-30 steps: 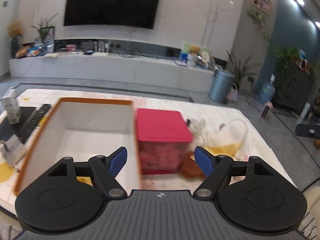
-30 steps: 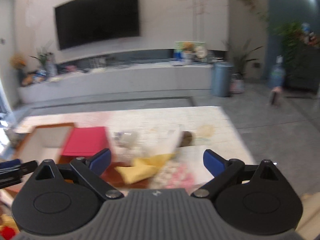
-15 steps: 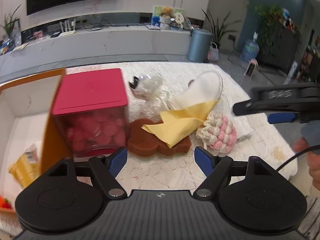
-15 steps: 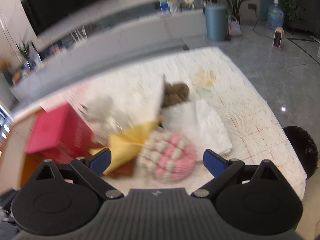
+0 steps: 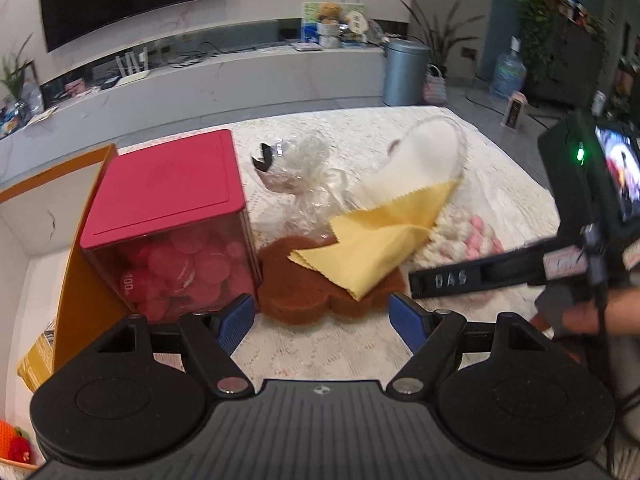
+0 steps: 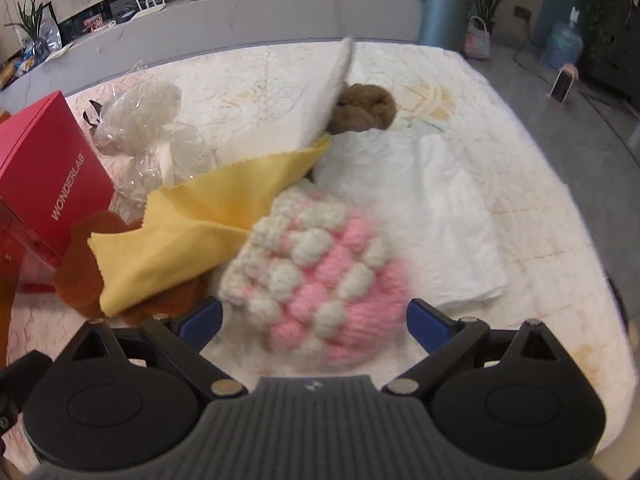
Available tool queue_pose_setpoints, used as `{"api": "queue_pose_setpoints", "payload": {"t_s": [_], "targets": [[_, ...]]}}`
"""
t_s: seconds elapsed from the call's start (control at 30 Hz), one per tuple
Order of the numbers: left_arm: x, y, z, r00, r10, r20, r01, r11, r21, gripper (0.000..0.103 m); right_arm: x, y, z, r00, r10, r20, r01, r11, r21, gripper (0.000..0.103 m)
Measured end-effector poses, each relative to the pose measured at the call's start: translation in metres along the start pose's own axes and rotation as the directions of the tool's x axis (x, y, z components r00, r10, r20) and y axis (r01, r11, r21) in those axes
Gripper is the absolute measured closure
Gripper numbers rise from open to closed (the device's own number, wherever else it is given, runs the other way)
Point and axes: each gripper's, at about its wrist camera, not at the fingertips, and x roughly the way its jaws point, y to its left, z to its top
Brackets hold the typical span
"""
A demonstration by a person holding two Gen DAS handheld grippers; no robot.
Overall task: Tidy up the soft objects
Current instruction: 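Move both tools back toward the soft items on the table, then grasp the pink crocheted ball with the right tool while the left tool grasps the yellow cloth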
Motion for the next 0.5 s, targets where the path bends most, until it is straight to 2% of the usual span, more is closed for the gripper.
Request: {"api": "queue_pose_setpoints", "payload": {"t_s": [0.17, 0.27, 0.3, 0.4, 0.5], "targets": [[-0.002, 0.008, -0.008, 1.0, -0.005, 0.026, 0.006, 1.0, -0.018, 0.013, 0.009, 0.017, -0.006, 0.992, -0.116, 0.041, 0.121, 0.979, -0.166, 0.008], [-0.011, 0.016, -0.014, 0.998, -0.007, 0.07, 0.012, 0.998, -0.067, 0.014, 0.012, 0.013, -0.009, 0.993, -0.117, 0.032, 0.121, 0.982, -0.146, 0.018], [-0.015, 0.019, -0.015, 0.996, -0.006, 0.091, 0.013, 0.997, -0.08, 0.014, 0.011, 0.011, -0.01, 0.993, -0.113, 0.037, 0.117, 0.984, -0.136, 0.024], [-0.028, 0.024, -0.018, 0.988, -0.015, 0.156, 0.027, 0.997, -0.074, 0.014, 0.002, 0.005, -0.013, 0.993, -0.114, 0.039, 0.118, 0.985, -0.124, 0.035], [-0.031, 0.026, -0.019, 0.985, -0.013, 0.172, 0.025, 0.997, -0.071, 0.014, -0.01, 0.003, -0.021, 0.996, -0.092, 0.02, 0.094, 0.988, -0.126, 0.044]]}}
